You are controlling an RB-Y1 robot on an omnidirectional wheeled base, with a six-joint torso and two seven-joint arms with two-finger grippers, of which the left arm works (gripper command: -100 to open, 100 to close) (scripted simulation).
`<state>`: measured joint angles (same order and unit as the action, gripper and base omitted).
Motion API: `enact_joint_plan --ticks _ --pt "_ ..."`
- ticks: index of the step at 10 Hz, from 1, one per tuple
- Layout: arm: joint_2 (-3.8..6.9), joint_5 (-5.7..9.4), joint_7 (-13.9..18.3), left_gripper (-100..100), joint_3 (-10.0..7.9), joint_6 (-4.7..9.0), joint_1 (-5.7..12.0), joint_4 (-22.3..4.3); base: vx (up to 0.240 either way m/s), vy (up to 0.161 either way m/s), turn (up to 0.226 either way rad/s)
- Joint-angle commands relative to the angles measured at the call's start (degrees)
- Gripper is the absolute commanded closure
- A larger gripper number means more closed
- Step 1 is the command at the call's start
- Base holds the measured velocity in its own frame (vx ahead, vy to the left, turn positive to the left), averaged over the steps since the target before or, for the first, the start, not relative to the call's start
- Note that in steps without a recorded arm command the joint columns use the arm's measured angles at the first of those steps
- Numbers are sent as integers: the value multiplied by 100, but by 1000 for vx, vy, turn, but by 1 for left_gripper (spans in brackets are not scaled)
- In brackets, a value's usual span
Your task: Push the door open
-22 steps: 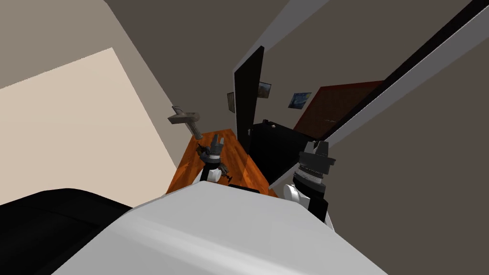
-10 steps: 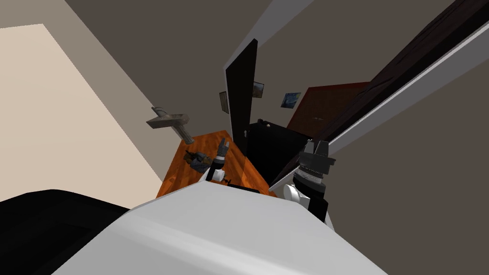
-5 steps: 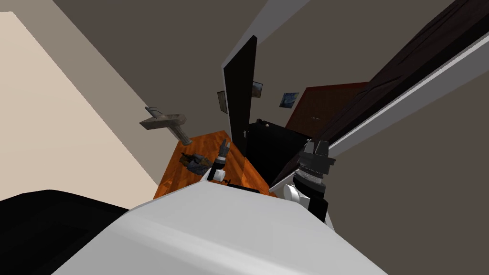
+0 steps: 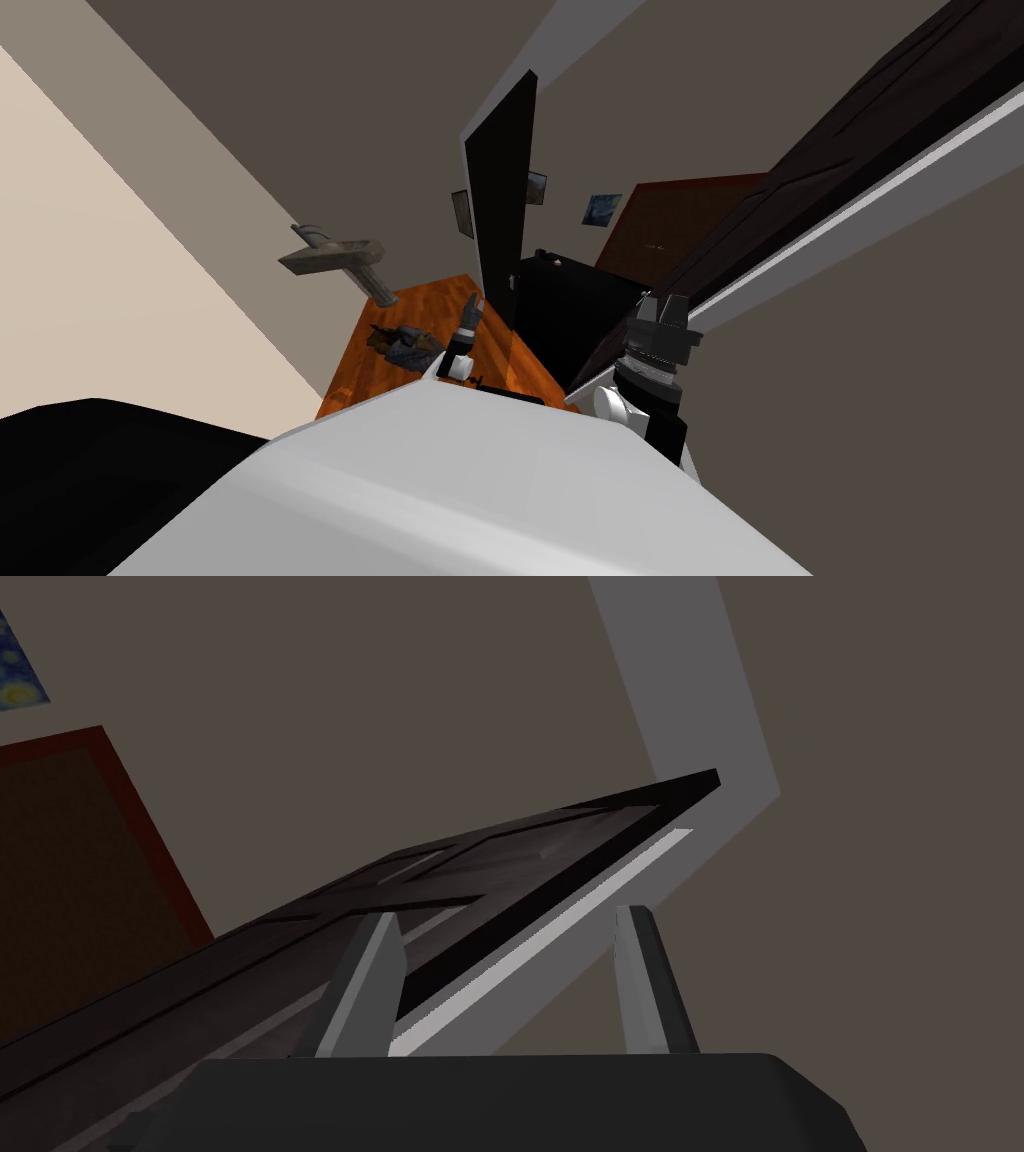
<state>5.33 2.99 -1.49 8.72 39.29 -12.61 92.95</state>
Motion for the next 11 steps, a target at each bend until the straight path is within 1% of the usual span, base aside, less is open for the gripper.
enact_joint_plan --ticks 1,2,3,4,5,6,7,8,9,11 --pt "5 0 8 -100 16 8 12 -50 41 28 -39" --pt "15 2 20 -100 41 23 62 -171 42 39 -69" --pt "15 2 20 -100 41 23 62 -171 43 20 -31" --pt "24 5 32 -100 67 37 113 -292 54 22 -35" --pt "24 5 32 -100 67 37 113 -292 40 30 -46" --pt "30 7 45 -100 93 52 164 -416 42 38 -63" --pt "30 7 45 -100 93 52 164 -416 45 21 -26" --pt "35 9 58 -100 119 67 216 -541 72 54 -74" --pt "35 9 58 -100 119 67 216 -541 54 65 -81" --pt "47 14 83 -100 172 97 319 -789 59 45 -52"
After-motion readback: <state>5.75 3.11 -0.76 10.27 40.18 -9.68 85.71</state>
